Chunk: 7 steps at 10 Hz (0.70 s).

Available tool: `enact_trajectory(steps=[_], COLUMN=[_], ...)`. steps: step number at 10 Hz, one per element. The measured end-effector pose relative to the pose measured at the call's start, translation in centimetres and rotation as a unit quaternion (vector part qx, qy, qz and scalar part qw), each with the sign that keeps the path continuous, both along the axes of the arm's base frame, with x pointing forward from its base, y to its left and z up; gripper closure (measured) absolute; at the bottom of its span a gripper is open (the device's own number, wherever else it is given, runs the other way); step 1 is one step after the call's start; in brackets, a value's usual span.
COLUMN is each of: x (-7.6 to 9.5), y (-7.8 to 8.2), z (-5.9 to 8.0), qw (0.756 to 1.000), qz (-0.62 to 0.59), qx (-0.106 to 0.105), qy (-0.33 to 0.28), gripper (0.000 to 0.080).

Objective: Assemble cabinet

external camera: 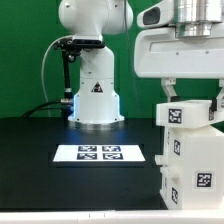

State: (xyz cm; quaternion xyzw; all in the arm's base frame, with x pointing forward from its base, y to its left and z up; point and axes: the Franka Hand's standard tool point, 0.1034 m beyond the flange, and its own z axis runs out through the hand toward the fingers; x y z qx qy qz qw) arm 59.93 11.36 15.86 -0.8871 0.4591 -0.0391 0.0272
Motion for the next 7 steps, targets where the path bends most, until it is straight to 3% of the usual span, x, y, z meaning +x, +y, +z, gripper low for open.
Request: enact_trajectory(steps=[3,6,7], x=[0.51,0.3,0.26], y=[0.37,0.26,0.26], z=[0.2,-0.01,-0.13], qw=[0.965,0.953,0.953], qz=[-0.257,-0.294,-0.294], qx=[0.059,0.066,0.066], qy=[-0.006,-0.004,-0.003], gripper=[0.0246,0.0246,0.0131])
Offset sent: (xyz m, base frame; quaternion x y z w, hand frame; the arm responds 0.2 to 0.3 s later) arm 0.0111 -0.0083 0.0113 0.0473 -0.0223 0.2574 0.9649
